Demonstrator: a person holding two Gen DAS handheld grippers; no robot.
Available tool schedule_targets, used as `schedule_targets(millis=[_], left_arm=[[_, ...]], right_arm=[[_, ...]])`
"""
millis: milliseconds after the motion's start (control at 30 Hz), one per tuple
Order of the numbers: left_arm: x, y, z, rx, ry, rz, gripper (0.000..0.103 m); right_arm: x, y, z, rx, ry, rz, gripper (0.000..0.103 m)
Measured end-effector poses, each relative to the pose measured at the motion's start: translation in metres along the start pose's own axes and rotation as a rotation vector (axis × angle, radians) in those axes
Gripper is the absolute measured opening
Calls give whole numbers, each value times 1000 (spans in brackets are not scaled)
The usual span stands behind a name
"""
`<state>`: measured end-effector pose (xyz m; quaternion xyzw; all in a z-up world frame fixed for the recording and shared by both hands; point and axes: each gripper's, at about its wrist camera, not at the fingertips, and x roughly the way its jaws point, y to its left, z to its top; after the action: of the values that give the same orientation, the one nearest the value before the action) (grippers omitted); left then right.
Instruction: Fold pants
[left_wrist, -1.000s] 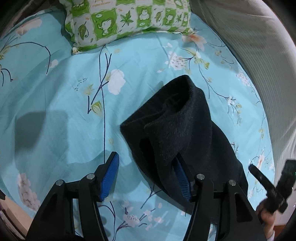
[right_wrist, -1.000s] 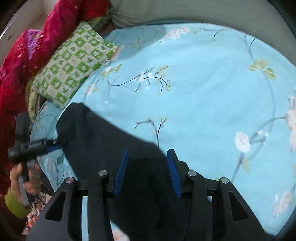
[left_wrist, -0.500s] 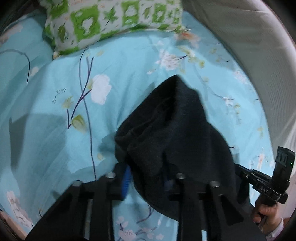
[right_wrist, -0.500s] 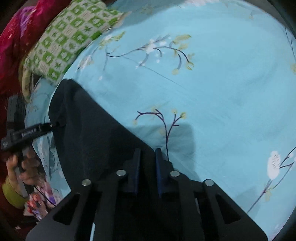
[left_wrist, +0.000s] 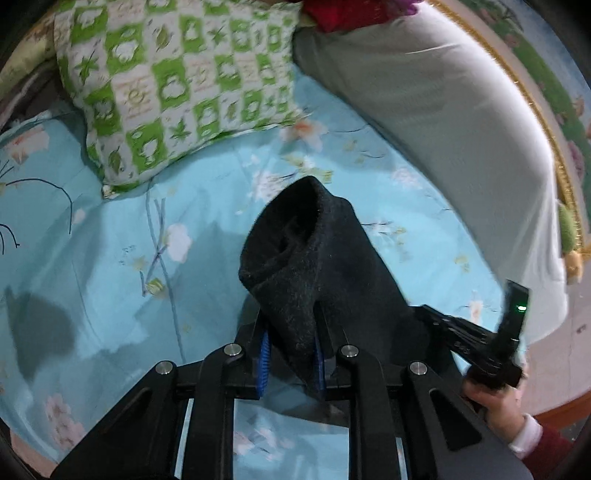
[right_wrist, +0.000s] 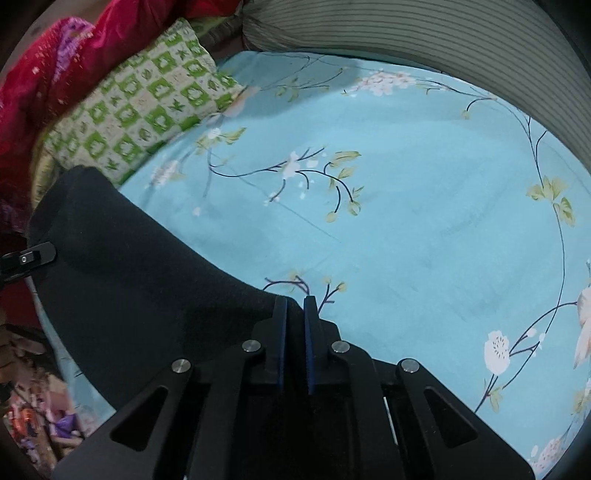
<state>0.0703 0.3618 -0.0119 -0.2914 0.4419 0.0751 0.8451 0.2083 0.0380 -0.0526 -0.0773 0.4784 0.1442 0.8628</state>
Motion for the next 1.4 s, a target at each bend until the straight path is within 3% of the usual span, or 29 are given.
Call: schedule_targets(millis=[200, 300, 367, 433, 467, 533, 733, 833, 900, 1200, 1400], left_arm=[[44, 15, -5, 102, 26, 165, 18], [62, 12, -11, 189, 46, 254, 21], [67, 9, -16, 238, 54, 319, 30], [63, 9, -15, 239, 56, 335, 38], [58, 10, -12, 230, 56, 357, 45], [44, 8, -7, 212, 42, 368, 48], [-1, -26, 1, 257, -25, 290, 50], [-3, -56, 0, 319, -14, 223, 61], [4, -80, -5, 373, 3, 176, 61], [53, -197, -65, 600, 189, -40, 61], [75, -285, -116, 815, 306, -158, 61]], right_arm=[[24, 15, -1, -35, -12, -139, 9], [25, 11, -5, -14, -20, -162, 12], [18, 8, -7, 9, -28, -157, 18], [5, 3, -9, 33, -34, -159, 30], [-5, -1, -13, 59, -44, -143, 30], [-25, -12, -21, 112, -63, -120, 34], [-91, -47, -73, 272, -123, -93, 43], [-117, -59, -109, 322, -126, -102, 43], [-129, -64, -133, 353, -127, -122, 43], [-182, -99, -233, 609, -147, -170, 44], [-205, -114, -275, 729, -179, -208, 44]])
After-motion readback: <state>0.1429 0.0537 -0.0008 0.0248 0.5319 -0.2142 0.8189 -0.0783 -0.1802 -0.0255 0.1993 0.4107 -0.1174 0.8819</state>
